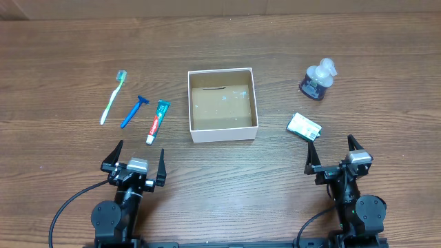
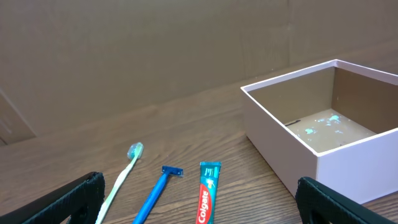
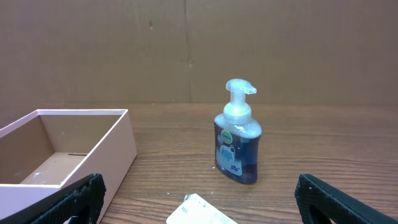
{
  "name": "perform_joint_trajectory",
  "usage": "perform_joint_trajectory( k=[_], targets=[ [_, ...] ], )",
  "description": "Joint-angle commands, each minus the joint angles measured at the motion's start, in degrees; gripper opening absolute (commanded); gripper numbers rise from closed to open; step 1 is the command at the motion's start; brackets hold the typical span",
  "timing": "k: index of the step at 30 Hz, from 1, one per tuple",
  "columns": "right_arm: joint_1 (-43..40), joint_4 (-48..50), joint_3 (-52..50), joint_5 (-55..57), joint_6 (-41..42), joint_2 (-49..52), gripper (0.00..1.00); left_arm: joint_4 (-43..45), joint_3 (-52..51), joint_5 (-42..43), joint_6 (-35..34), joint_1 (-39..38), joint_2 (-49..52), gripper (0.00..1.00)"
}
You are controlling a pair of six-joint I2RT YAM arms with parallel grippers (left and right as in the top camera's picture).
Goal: Pack container
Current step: 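Move the right gripper over the blue foam soap bottle and grasp it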
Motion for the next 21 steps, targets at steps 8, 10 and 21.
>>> perform_joint_trajectory(
  k=[8,10,21],
  targets=[
    [0.57,-3.58,10.49,-12.13,7.06,1.77,1.0,0.02,-0.2,-0.15,0.22,0.31,-0.61,1.0],
    [0.57,-7.54,16.61,-12.15,6.32,5.9,1.0,0.02,-0.2,-0.15,0.22,0.31,-0.61,1.0],
    [0.57,-45.48,75.67,-11.91,-1.42,54.77,1.0,0.02,-0.2,-0.15,0.22,0.31,-0.61,1.0]
  ],
)
